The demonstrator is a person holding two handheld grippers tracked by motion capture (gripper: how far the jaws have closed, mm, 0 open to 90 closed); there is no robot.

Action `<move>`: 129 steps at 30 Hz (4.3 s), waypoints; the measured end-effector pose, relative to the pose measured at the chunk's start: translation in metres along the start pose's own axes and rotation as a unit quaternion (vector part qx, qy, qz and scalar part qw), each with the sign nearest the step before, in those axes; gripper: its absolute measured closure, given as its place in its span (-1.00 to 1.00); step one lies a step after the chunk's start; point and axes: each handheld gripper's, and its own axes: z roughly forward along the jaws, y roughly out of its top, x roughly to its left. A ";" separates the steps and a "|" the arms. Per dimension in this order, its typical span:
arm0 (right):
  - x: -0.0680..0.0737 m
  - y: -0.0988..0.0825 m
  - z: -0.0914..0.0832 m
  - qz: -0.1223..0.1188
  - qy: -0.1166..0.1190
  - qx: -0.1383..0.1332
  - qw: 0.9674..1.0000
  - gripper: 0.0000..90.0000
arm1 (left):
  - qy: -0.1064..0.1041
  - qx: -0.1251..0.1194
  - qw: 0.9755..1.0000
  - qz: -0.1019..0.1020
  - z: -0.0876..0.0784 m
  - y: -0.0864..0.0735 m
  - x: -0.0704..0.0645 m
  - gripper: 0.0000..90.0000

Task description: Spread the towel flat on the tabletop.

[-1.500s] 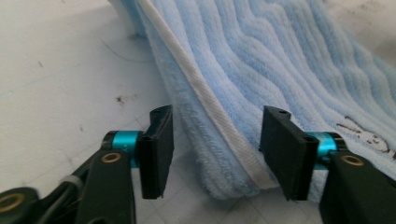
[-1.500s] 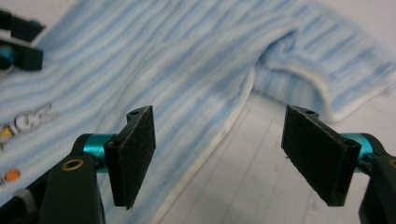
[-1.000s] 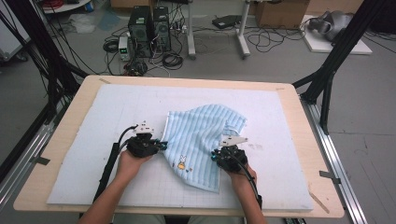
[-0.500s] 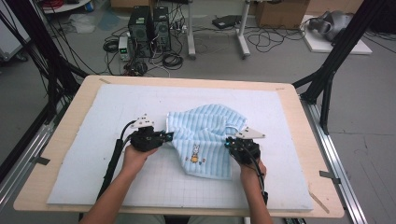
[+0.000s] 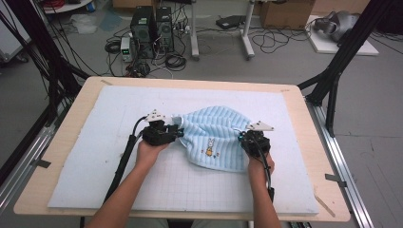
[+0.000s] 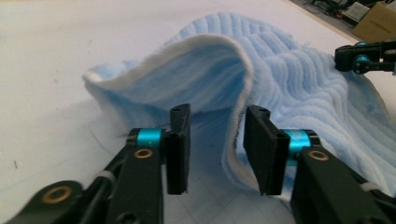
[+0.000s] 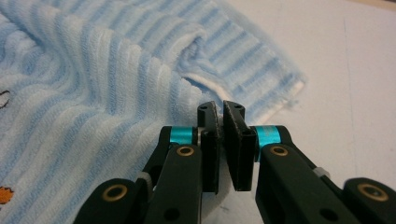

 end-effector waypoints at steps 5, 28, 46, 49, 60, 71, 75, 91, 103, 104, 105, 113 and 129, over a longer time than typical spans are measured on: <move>-0.010 -0.004 0.002 0.008 -0.027 0.014 1.000 0.88 | -0.003 0.002 1.000 0.015 -0.006 0.002 -0.003 -0.02; 0.001 -0.030 -0.043 0.010 0.029 -0.033 0.999 0.13 | 0.011 0.085 0.993 0.080 0.031 -0.016 -0.046 0.12; 0.009 -0.036 -0.042 0.006 0.035 -0.014 0.999 0.01 | 0.001 0.086 0.990 0.115 0.008 -0.022 -0.042 0.98; 0.015 -0.036 -0.039 -0.008 0.038 -0.008 0.999 0.00 | 0.002 0.076 0.992 0.101 -0.010 -0.027 -0.034 0.98; 0.030 -0.035 -0.038 -0.022 0.041 0.005 0.999 -0.01 | 0.017 0.043 0.997 0.067 -0.058 -0.035 -0.010 0.99; 0.022 -0.041 -0.049 0.001 0.032 -0.001 0.999 -0.03 | -0.013 0.059 0.997 0.041 -0.020 -0.033 -0.024 -0.03; 0.012 -0.046 -0.058 0.013 0.024 -0.004 1.000 -0.04 | -0.024 0.062 0.998 0.022 -0.003 -0.031 -0.031 -0.13; 0.011 -0.052 -0.061 -0.007 0.037 0.007 0.999 0.06 | 0.016 0.100 0.988 0.117 -0.026 -0.038 -0.032 0.89; 0.033 -0.053 -0.045 -0.009 0.093 0.027 0.995 0.46 | 0.008 0.072 0.995 0.068 -0.070 -0.055 -0.008 0.89; 0.033 -0.053 -0.045 -0.008 0.101 0.029 0.994 0.58 | 0.007 0.072 0.995 0.067 -0.071 -0.056 -0.009 0.89; 0.032 -0.053 -0.046 -0.006 0.113 0.030 0.993 0.79 | 0.007 0.072 0.995 0.064 -0.071 -0.056 -0.010 0.89; 0.041 -0.062 -0.061 -0.027 0.117 0.037 0.992 0.99 | -0.009 0.059 0.997 0.042 -0.086 -0.068 -0.015 0.89; 0.064 -0.059 -0.065 0.003 0.088 0.032 0.996 0.40 | 0.000 0.044 0.999 0.018 -0.102 -0.077 -0.027 0.89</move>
